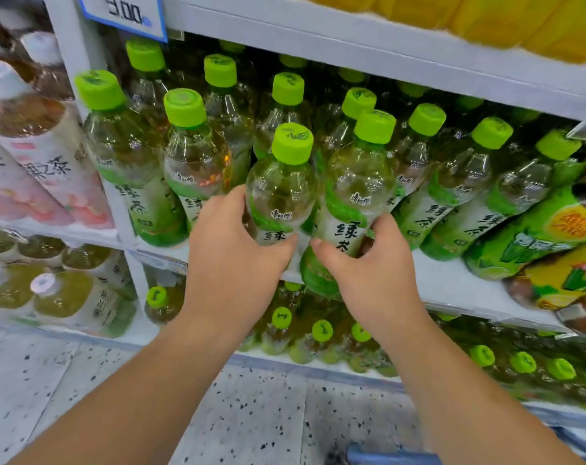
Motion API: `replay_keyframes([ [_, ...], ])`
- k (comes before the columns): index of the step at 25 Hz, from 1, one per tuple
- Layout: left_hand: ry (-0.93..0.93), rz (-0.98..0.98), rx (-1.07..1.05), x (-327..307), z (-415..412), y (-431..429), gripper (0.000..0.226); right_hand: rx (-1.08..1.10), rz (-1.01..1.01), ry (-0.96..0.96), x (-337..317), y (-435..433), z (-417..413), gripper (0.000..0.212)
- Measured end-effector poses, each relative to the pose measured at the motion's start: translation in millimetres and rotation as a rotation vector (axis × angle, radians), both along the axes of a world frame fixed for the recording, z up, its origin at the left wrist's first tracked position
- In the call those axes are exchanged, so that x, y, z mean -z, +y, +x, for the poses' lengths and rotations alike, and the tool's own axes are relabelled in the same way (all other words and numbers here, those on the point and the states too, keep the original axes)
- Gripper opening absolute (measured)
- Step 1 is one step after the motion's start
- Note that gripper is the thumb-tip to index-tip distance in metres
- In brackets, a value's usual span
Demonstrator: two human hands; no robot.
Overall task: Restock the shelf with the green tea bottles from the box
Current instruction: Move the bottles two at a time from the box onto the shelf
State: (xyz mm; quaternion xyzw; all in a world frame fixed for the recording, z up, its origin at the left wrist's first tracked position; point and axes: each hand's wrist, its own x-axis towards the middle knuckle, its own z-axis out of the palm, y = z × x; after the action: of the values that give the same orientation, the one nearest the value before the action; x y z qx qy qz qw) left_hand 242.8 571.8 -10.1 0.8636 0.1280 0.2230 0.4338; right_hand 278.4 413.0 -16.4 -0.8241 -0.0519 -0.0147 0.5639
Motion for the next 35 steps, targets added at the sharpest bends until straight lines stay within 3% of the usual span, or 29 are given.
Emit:
replay_keyframes([
  [8, -0.028, -0.036, -0.017, 11, 9, -1, 0.040, -0.025, -0.022, -0.006, 30, -1, 4, 0.057],
  [18, 0.230, 0.070, -0.080, 34, 3, 4, 0.041, -0.086, -0.070, 0.025, 32, -2, 14, 0.040],
  [25, 0.182, -0.115, -0.175, 46, -4, 6, 0.051, -0.017, -0.099, 0.071, 57, -13, 2, 0.047],
  [30, 0.136, 0.012, -0.111, 44, -3, 14, 0.035, 0.012, -0.058, 0.055, 63, -6, 0, 0.046],
  [35, 0.156, 0.164, -0.101, 47, -2, 19, 0.050, 0.005, -0.022, 0.038, 68, -4, -1, 0.039],
])
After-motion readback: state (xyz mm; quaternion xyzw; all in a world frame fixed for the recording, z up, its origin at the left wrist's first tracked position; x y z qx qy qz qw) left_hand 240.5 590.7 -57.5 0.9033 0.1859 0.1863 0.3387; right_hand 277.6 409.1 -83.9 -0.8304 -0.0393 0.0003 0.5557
